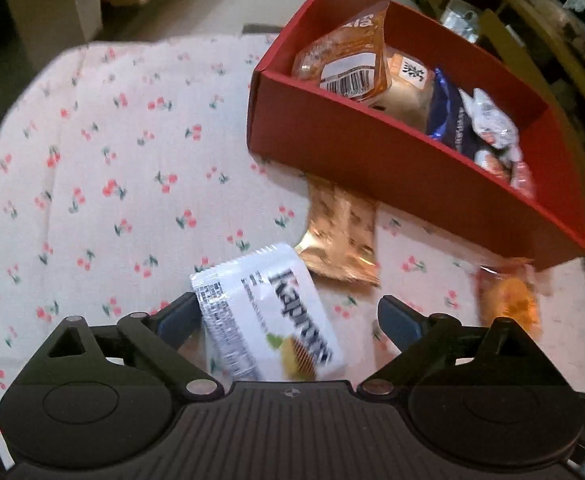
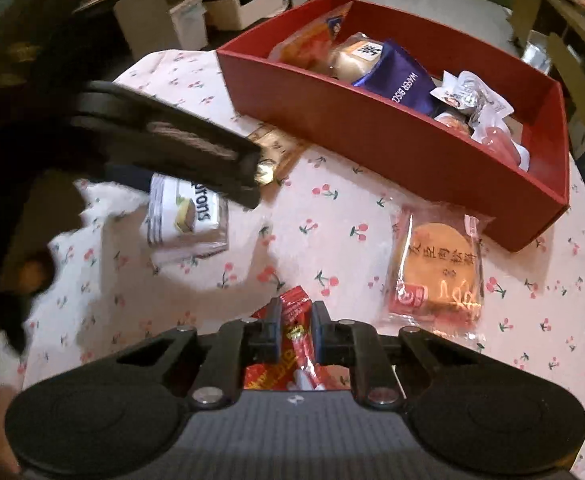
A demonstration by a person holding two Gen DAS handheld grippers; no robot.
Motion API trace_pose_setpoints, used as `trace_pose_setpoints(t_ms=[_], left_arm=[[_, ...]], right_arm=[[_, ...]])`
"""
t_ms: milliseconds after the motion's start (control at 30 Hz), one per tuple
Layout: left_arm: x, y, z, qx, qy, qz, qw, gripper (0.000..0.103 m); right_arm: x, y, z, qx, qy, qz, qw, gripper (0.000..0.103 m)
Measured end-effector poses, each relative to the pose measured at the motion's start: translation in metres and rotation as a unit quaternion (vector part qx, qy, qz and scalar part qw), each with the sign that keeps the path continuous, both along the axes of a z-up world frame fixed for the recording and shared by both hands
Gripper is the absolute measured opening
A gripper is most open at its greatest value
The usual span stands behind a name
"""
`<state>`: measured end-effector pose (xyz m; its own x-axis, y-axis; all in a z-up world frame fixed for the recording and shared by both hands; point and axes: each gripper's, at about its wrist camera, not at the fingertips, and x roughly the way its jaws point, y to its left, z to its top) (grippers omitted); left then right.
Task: Organize snacks
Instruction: 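Grasp the white Kaprons wafer with the left gripper while the right gripper grasps the red Trolli bag, then carry the Kaprons wafer and Trolli bag with both grippers over the red box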
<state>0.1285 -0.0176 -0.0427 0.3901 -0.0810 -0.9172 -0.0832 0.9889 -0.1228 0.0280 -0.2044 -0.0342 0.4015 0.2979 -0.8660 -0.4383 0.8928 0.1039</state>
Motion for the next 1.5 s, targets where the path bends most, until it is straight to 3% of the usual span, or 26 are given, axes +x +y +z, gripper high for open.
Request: trace_pose_setpoints(t_ms=[67,133,200,300,433,600,633,800,1167,1333,1500], left_arm=[[-0.004,-0.007,-0.003,0.031,-0.014,-0.010,0.9994,0.095],[-0.012,-0.016,-0.004,0.074,-0.021,-0.043,0.9961,0.088],[-0.018,-0.014,-0.002,0.074,-0.023,-0.055,0.9954,0.076],[-0.022,-0.003,0.002,0.070,-0.019,-0.054,0.9958,0.067],[-0.027,0.002,0.004,0.050,-0.017,-0.059,0.9968,0.067],[-0.030,-0.002,0.003,0.045,-0.018,-0.083,0.9954,0.067],[-0.031,-0.002,0.003,0.046,-0.022,-0.086,0.9950,0.067],[-0.036,-0.004,0.005,0.038,-0.026,-0.108,0.9931,0.066],[-0.051,-0.004,0.026,0.010,-0.045,-0.126,0.9910,0.066],[-0.053,-0.009,0.036,0.000,-0.058,-0.132,0.9896,0.066],[-0.051,-0.018,0.043,-0.003,-0.071,-0.140,0.9876,0.066]], right_arm=[[-0.005,-0.001,0.004,-0.011,-0.015,0.017,1.000,0.039],[-0.007,-0.005,0.008,-0.010,-0.027,0.025,0.999,0.057],[-0.009,-0.010,0.012,-0.001,-0.033,0.029,0.999,0.063],[-0.011,-0.009,0.012,0.004,-0.025,0.043,0.999,0.074],[-0.016,0.010,0.002,-0.020,-0.013,0.088,0.996,0.085],[-0.018,0.021,-0.015,-0.051,-0.008,0.095,0.994,0.083],[-0.018,0.019,-0.014,-0.041,-0.003,0.090,0.995,0.077],[-0.026,0.017,-0.009,-0.043,-0.011,0.051,0.998,0.067],[-0.038,-0.009,0.018,-0.003,-0.041,-0.033,0.999,0.065],[-0.030,-0.034,0.035,0.024,-0.072,-0.100,0.992,0.065],[-0.022,-0.039,0.046,0.036,-0.099,-0.130,0.986,0.065]])
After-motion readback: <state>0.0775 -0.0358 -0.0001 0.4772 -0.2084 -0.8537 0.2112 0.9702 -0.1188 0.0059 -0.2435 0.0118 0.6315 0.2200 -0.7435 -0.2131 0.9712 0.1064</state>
